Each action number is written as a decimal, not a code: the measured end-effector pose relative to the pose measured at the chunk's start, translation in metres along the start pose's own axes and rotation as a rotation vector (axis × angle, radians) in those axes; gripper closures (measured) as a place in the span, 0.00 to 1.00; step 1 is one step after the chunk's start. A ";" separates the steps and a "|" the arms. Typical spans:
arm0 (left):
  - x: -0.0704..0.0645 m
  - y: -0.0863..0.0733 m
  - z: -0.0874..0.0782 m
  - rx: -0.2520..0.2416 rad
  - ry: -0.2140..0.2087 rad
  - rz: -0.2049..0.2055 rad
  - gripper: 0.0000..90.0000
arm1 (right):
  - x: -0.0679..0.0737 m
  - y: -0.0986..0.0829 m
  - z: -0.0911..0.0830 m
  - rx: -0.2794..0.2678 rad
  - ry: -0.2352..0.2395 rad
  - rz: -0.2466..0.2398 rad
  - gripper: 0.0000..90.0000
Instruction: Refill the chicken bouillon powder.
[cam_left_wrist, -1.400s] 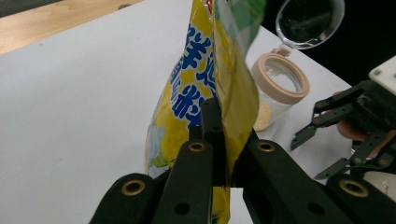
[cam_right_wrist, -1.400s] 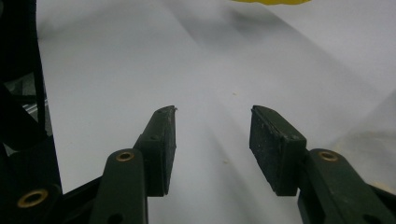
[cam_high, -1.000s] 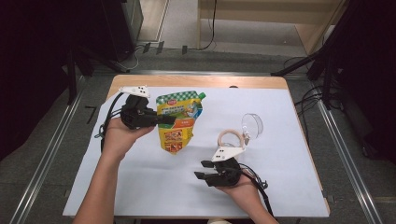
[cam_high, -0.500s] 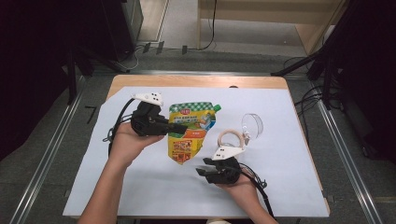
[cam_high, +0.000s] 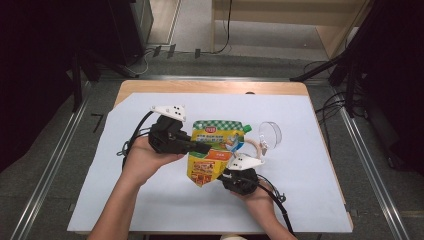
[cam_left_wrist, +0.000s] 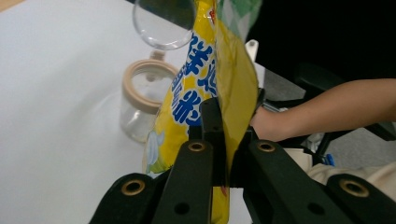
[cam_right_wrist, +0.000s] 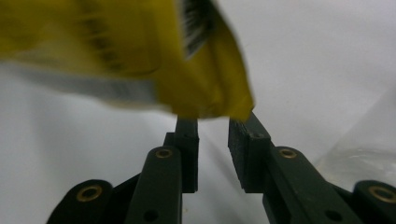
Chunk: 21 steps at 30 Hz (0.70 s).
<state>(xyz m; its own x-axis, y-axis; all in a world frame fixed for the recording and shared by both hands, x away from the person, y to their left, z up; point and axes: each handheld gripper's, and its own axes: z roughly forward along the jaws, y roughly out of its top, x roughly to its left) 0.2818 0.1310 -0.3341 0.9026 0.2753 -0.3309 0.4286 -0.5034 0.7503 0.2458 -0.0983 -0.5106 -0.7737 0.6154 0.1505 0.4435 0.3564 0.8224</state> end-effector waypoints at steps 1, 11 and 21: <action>0.000 0.000 0.000 0.003 -0.007 0.002 1.00 | 0.000 0.000 0.000 -0.007 -0.007 0.004 0.84; 0.005 -0.001 0.007 -0.017 -0.006 -0.055 1.00 | 0.013 0.001 -0.005 -0.068 -0.009 -0.113 0.80; 0.003 -0.001 0.017 -0.024 0.060 -0.063 0.93 | 0.036 0.002 -0.004 -0.033 0.028 -0.172 0.79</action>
<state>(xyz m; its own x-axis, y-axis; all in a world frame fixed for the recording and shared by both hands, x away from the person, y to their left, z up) 0.2850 0.1185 -0.3457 0.8693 0.3552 -0.3437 0.4831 -0.4634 0.7429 0.2169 -0.0786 -0.5014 -0.8494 0.5274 0.0203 0.2881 0.4312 0.8550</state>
